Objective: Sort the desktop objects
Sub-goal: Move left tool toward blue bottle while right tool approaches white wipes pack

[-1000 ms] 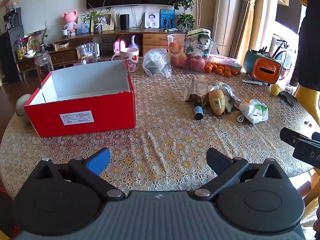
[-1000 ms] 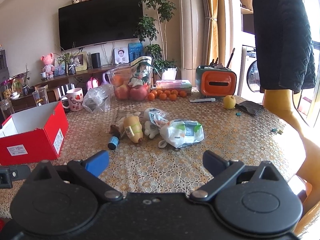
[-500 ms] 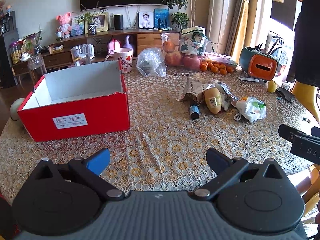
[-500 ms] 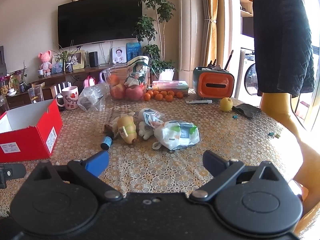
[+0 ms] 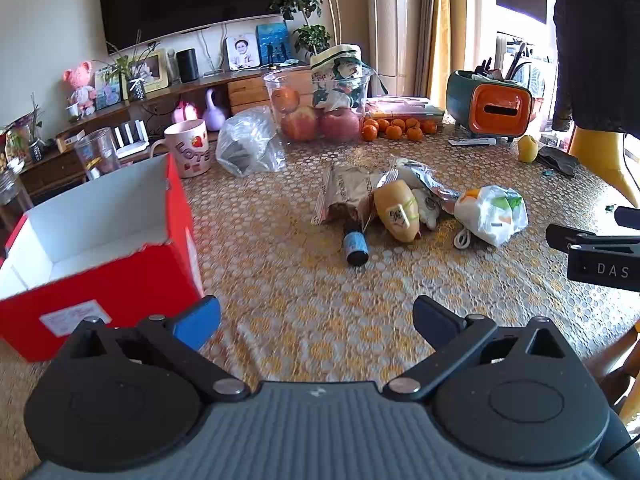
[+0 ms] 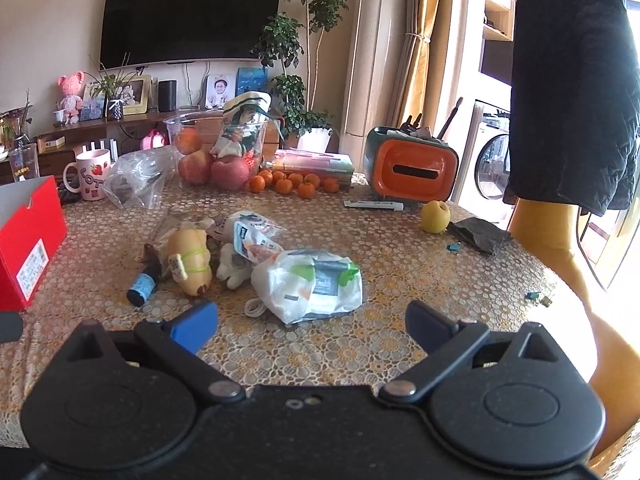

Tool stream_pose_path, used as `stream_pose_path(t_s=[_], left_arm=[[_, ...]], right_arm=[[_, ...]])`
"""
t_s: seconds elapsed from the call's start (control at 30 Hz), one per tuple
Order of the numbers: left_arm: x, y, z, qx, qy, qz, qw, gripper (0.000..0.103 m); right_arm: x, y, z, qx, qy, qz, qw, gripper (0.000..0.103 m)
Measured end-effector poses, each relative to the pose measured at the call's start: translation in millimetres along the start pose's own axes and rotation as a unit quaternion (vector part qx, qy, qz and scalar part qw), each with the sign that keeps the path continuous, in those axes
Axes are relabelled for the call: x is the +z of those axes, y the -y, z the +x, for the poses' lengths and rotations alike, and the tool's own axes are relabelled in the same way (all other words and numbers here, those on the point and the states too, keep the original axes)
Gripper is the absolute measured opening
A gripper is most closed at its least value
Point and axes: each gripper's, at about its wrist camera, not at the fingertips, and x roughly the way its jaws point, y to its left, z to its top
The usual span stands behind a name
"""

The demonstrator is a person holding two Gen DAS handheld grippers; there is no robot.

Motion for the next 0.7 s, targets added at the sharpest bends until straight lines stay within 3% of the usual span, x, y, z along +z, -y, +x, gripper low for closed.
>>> stream_pose_path(t_s=[0.3, 0.47, 0.7], left_arm=[[25, 19, 66, -0.001, -0.021, 0.026, 0.9995, 0.103], [35, 26, 103, -0.01, -0.04, 0.036, 0.9985, 0.103], [44, 33, 136, -0.006, -0.036, 0.048, 0.9982, 0.103]], right_arm=[[5, 9, 62, 0.009, -0.036, -0.012, 0.999, 0.094], [10, 9, 90, 0.025, -0.047, -0.029, 0.998, 0.095], [10, -4, 115, 0.041, -0.056, -0.039, 0.997, 0.095]])
